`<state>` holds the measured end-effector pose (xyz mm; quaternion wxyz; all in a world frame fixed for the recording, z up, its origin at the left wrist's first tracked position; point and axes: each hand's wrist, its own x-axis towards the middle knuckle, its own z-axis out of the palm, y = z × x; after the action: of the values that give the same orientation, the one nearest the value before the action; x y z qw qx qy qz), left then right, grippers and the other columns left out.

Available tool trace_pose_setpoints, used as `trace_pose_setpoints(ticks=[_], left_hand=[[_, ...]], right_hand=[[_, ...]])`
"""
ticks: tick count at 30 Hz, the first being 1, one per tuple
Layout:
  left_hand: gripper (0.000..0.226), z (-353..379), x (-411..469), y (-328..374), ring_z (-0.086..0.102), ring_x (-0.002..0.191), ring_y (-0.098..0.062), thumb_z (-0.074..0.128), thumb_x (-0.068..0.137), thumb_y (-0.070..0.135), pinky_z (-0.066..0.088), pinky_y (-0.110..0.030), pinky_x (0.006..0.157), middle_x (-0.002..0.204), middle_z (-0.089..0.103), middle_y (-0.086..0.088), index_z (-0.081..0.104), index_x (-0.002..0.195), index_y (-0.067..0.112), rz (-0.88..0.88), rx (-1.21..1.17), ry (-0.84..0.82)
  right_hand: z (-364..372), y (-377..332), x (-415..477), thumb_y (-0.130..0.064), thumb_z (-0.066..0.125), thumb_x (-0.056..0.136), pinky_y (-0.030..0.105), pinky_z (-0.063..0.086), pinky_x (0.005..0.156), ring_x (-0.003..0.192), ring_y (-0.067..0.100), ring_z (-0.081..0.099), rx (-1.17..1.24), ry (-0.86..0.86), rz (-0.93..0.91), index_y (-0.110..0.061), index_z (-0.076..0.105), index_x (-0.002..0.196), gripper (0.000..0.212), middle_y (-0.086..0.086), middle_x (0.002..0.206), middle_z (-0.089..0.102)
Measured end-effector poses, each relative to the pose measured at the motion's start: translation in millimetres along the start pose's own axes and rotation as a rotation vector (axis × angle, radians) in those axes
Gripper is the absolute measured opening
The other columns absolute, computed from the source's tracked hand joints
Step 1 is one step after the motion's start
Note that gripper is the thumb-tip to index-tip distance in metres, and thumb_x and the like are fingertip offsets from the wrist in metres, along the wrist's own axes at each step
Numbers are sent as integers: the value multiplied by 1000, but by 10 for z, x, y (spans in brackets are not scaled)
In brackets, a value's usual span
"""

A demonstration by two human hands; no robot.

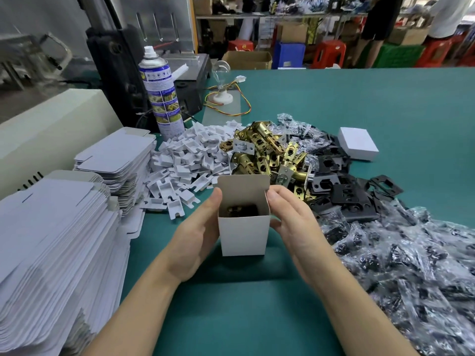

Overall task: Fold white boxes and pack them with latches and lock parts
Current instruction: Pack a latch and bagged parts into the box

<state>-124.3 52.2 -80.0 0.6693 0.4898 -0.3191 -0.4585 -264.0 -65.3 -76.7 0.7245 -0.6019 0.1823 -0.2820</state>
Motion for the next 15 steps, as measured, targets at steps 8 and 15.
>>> trace_pose_setpoints(ticks=[8, 15], left_hand=[[38, 13, -21, 78, 69, 117, -18, 59, 95, 40, 56, -29, 95, 130, 73, -7, 75, 127, 27, 32, 46, -39], [36, 29, -4, 55, 67, 118, -17, 52, 99, 31, 56, -27, 94, 132, 73, -5, 75, 126, 30, 11, 46, -43]], right_hand=[[15, -17, -33, -38, 53, 95, 32, 45, 89, 104, 14, 67, -18, -49, 5, -24, 70, 115, 29, 6, 117, 74], [53, -19, -49, -47, 62, 86, 34, 45, 94, 114, 16, 66, -38, -44, -5, -26, 69, 121, 42, 2, 122, 73]])
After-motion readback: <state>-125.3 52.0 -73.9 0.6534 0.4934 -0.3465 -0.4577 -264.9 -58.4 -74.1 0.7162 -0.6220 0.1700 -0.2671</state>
